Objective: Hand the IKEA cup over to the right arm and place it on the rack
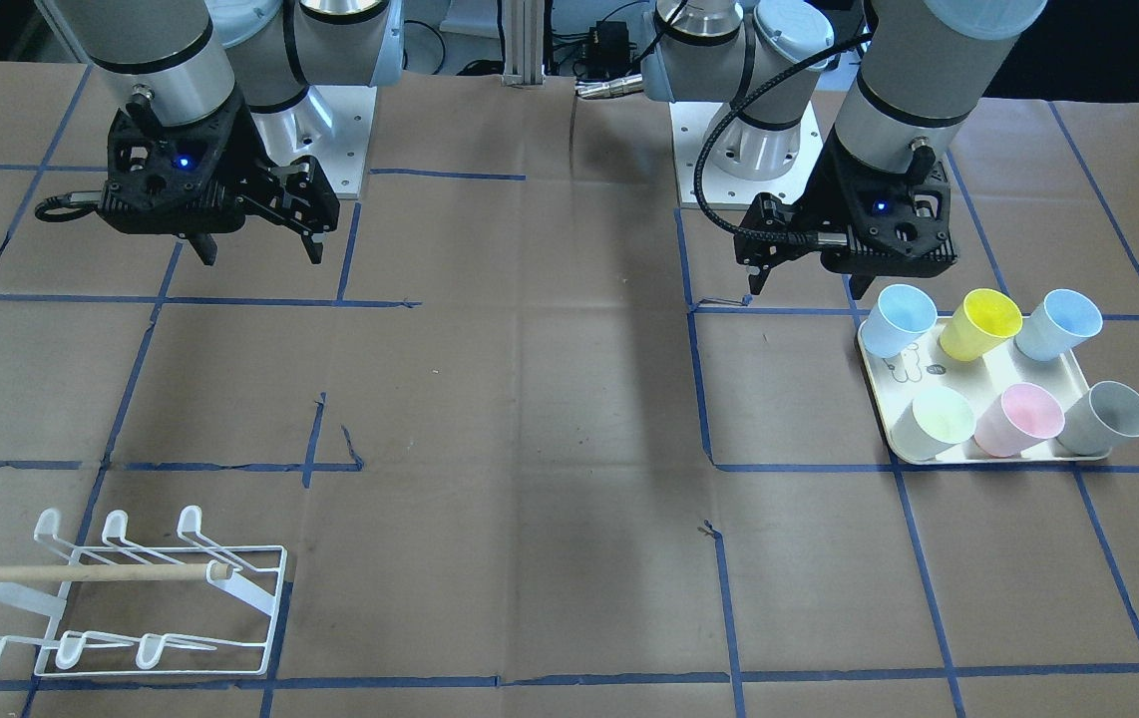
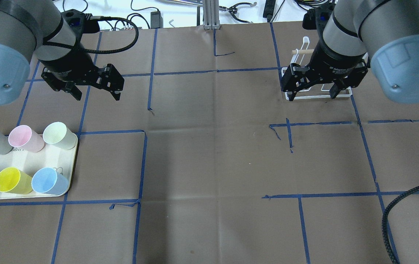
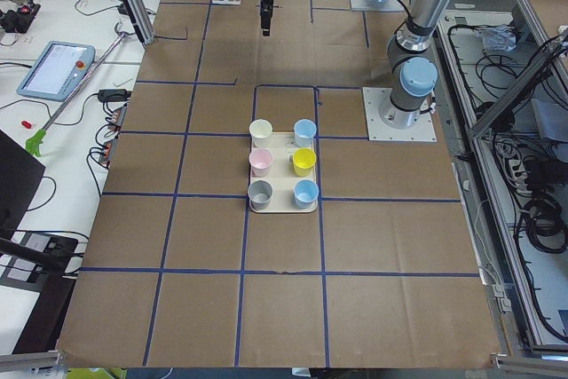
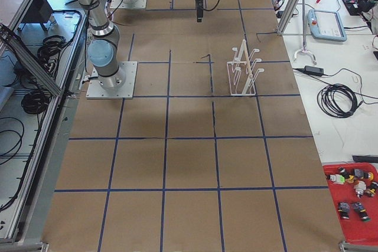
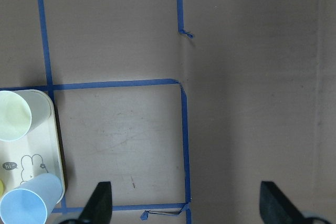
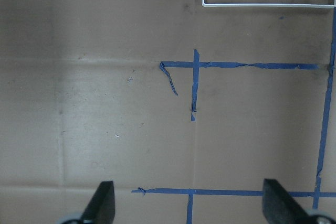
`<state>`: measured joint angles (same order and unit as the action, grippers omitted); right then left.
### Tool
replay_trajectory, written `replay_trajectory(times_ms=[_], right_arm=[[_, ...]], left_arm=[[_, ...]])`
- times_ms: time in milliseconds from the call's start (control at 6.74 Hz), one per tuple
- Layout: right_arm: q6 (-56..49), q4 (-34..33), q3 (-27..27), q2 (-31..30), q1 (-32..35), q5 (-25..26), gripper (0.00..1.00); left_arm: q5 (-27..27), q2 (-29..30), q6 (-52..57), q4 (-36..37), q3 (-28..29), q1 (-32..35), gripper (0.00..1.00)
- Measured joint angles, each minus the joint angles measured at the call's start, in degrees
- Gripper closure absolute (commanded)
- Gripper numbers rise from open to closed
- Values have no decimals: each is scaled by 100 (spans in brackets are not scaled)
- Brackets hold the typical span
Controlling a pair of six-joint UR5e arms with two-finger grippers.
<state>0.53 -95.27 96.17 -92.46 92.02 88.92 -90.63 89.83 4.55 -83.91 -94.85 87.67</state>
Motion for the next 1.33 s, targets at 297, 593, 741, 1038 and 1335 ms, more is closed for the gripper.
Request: replay_trajectory(times_ms=[297, 593, 741, 1038, 1335], right_arm=[[2, 0, 0, 0, 0, 1, 0], [6, 0, 5, 0, 0, -4, 0], [3, 0, 6, 0, 0, 0, 0], [6, 0, 5, -1, 0, 2, 0], [7, 0, 3, -7, 0, 6, 0]], left_arm=[[6, 46, 165, 56, -11, -459, 1], [13, 90, 1041, 62, -83, -1259, 1], [1, 104, 1553, 79, -141, -1632, 1], [-7, 185, 2119, 194, -258, -2085, 1], [-3, 320, 2236, 713, -569, -2188, 1]])
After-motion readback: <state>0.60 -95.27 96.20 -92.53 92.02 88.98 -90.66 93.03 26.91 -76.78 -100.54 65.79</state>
